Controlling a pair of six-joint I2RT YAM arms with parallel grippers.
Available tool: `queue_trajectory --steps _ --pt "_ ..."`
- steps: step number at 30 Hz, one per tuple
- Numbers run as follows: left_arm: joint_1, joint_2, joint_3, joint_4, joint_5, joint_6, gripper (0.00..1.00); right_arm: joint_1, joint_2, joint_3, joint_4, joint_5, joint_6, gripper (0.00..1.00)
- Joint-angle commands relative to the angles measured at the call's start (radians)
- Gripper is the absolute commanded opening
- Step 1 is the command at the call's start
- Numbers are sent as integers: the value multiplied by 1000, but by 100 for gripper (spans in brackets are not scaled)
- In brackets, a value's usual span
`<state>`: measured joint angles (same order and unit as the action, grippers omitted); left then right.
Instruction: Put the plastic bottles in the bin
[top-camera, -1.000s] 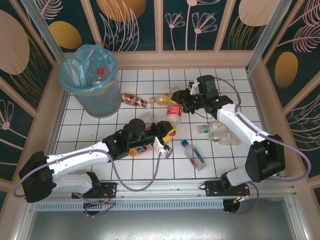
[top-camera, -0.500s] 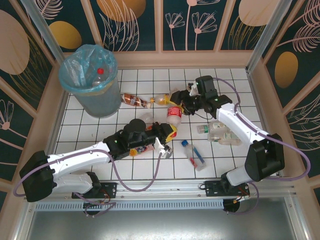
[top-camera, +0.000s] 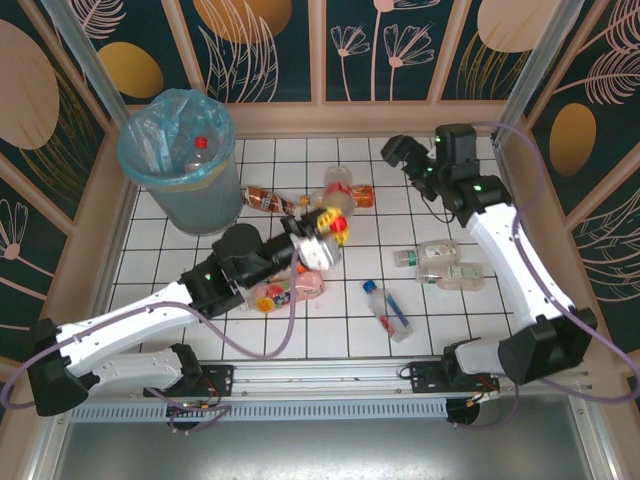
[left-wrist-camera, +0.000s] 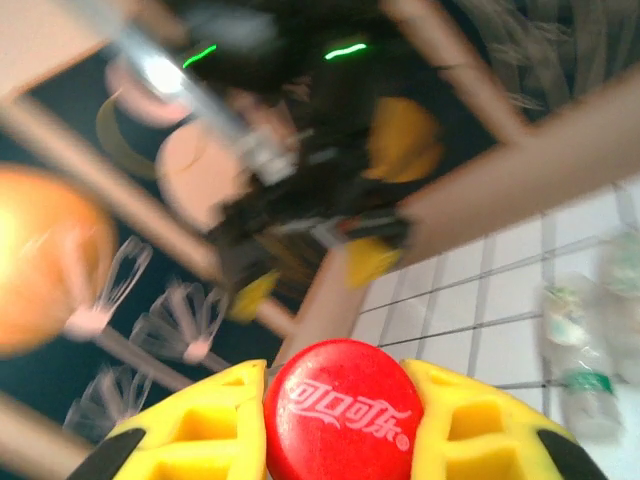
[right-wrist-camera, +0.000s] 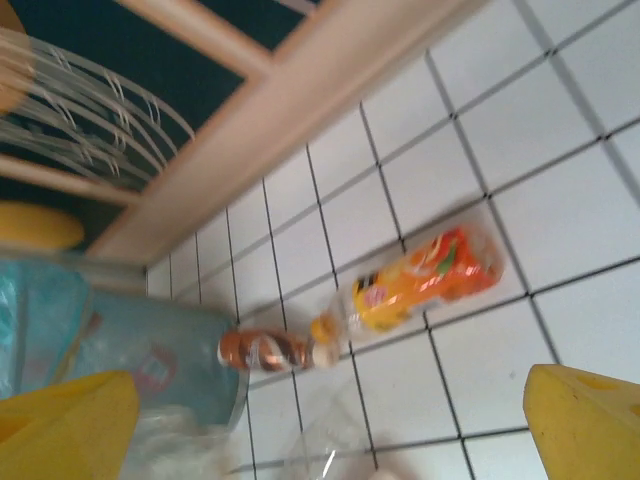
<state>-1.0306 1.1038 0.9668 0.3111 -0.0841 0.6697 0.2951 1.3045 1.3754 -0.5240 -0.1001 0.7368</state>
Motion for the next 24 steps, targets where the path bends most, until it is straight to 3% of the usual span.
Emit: queue_trajectory --steps 1,3,6,12,18,24 --pt "12 40 228 -90 -427 -357 0 -3 -48 17 15 111 -30 99" --pt "69 79 359 -233 -475 -440 0 -2 -43 3 29 103 -14 99" --pt "208 116 505 -377 -437 -597 0 -2 -27 -28 55 34 19 99" --pt "478 155 690 -496 -342 -726 0 28 -31 -120 117 -24 74 99" --pt "749 219 772 -579 -191 -831 0 65 -34 -184 147 -44 93 99" --pt "947 321 761 -628 -60 -910 0 78 -40 -237 173 -70 107 99"
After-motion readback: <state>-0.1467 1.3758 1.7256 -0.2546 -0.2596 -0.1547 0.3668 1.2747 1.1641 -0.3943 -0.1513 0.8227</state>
